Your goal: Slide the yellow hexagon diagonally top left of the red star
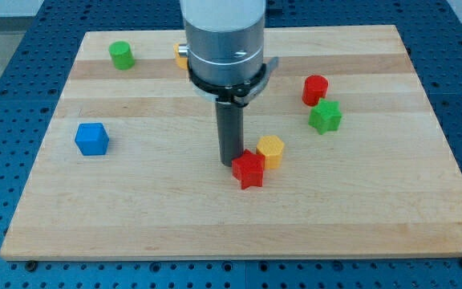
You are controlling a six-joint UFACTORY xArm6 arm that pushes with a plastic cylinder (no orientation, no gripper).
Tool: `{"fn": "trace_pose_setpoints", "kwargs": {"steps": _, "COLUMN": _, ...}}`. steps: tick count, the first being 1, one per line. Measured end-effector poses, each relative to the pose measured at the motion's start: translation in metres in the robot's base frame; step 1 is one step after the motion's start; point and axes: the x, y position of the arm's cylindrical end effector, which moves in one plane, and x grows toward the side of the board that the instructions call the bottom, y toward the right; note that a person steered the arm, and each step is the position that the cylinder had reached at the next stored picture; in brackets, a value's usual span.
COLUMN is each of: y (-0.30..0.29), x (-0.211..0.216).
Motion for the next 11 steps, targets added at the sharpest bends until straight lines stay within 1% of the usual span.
{"fn": "trace_pose_setpoints", "kwargs": {"steps": 2, "y": 0.04, "x": 0.0}}
{"fn": "trace_pose_setpoints", "kwargs": {"steps": 3, "y": 0.041, "x": 0.0}}
{"fn": "trace_pose_setpoints", "kwargs": {"steps": 4, "y": 0.027, "x": 0.001}}
{"fn": "trace_pose_setpoints", "kwargs": {"steps": 5, "y": 0.063, "x": 0.02}}
{"fn": "trace_pose_setpoints", "kwargs": {"steps": 6, "y": 0.097, "x": 0.026}}
{"fn": "trace_pose_setpoints", "kwargs": {"steps": 7, "y": 0.109, "x": 0.025}}
{"fn": "trace_pose_setpoints", "kwargs": {"steps": 8, "y": 0.117, "x": -0.001}}
{"fn": "trace_pose_setpoints", "kwargs": {"steps": 9, "y": 0.106, "x": -0.01}}
{"fn": "trace_pose_setpoints", "kwargs": {"steps": 10, "y": 0.085, "x": -0.01}}
{"fn": "trace_pose_setpoints", "kwargs": {"steps": 11, "y": 0.047, "x": -0.01}}
